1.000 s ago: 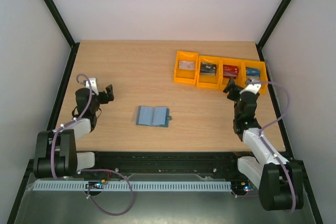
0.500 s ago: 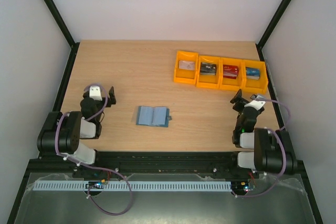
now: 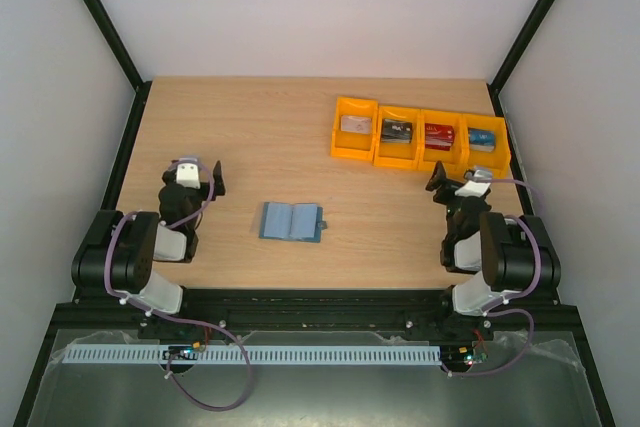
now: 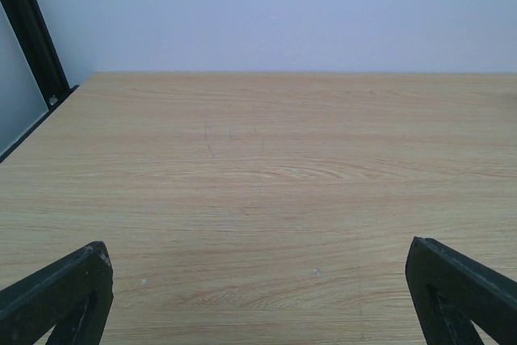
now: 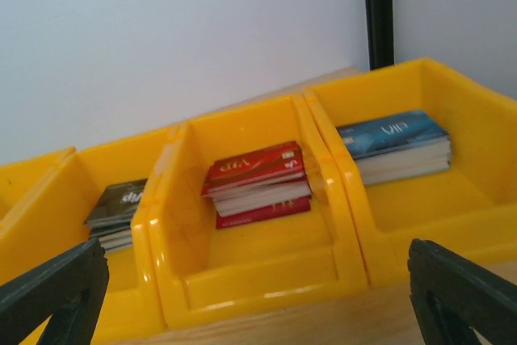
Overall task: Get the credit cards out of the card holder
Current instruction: Reset both arms
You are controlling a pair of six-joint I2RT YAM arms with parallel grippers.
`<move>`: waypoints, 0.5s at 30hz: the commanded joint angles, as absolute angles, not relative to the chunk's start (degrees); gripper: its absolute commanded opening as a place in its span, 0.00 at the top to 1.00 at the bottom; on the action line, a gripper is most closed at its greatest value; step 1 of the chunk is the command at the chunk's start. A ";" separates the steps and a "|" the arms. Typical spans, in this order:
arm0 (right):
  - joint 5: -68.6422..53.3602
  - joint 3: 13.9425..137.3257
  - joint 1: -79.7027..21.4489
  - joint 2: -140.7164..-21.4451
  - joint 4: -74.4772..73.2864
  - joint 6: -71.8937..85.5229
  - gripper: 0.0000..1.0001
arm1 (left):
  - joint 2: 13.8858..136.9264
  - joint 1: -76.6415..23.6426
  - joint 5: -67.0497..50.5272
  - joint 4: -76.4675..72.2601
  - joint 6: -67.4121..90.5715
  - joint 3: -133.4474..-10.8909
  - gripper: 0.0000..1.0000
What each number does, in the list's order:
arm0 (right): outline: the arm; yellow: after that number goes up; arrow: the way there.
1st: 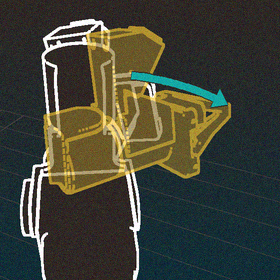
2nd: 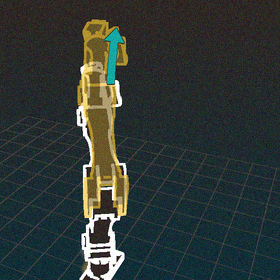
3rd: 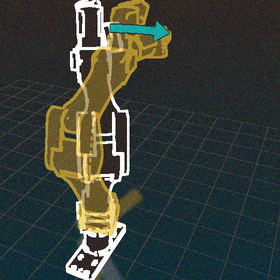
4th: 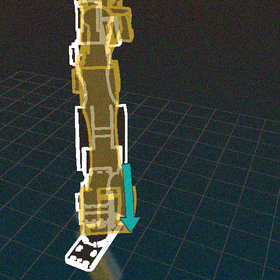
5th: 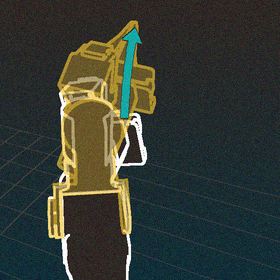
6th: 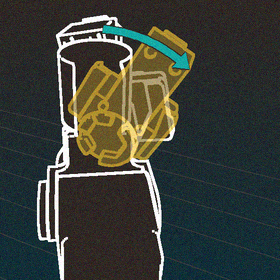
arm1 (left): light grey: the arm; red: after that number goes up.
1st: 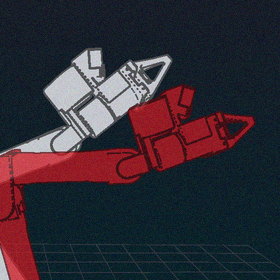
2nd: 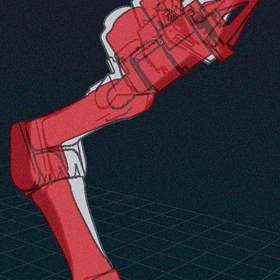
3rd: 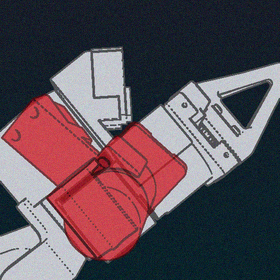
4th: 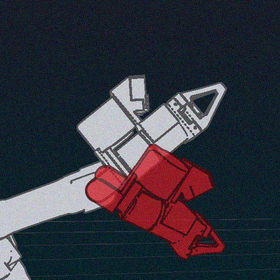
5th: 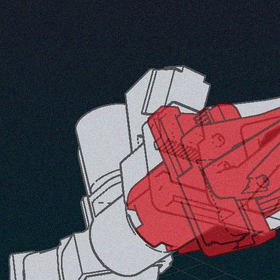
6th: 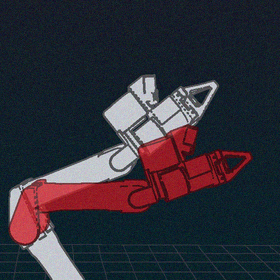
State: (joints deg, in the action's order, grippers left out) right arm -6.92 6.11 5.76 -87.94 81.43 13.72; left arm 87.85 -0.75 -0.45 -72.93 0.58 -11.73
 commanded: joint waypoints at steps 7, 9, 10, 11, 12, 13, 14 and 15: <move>-2.95 10.79 2.81 -87.46 76.87 10.13 0.01 | 87.89 -0.26 1.83 -73.94 1.62 -13.48 0.01; -3.01 10.73 2.81 -87.43 77.07 10.15 0.01 | 87.98 -0.26 2.91 -73.14 2.15 -13.98 0.01; -2.99 10.77 2.81 -87.46 77.01 10.12 0.01 | 87.98 -0.26 3.00 -72.96 2.19 -14.05 0.00; -2.99 10.73 2.81 -87.51 76.99 10.15 0.01 | 87.98 -0.26 3.04 -72.95 2.20 -14.06 0.00; -3.01 10.72 2.81 -87.50 76.99 10.12 0.01 | 87.99 -0.26 3.07 -72.95 2.20 -14.01 0.00; -2.99 10.72 2.81 -87.47 76.99 10.18 0.01 | 87.98 -0.26 3.08 -72.95 2.20 -14.03 0.01; -2.99 10.77 2.81 -87.53 76.94 10.14 0.01 | 88.02 -0.26 3.08 -72.95 2.20 -14.06 0.00; -2.91 10.85 2.81 -87.47 76.89 10.12 0.01 | 87.98 -0.26 3.08 -72.95 2.20 -14.06 0.01</move>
State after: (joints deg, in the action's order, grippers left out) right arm -4.16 10.07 2.96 -87.85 76.47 11.33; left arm 87.85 -0.58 2.15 -71.70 1.65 -13.19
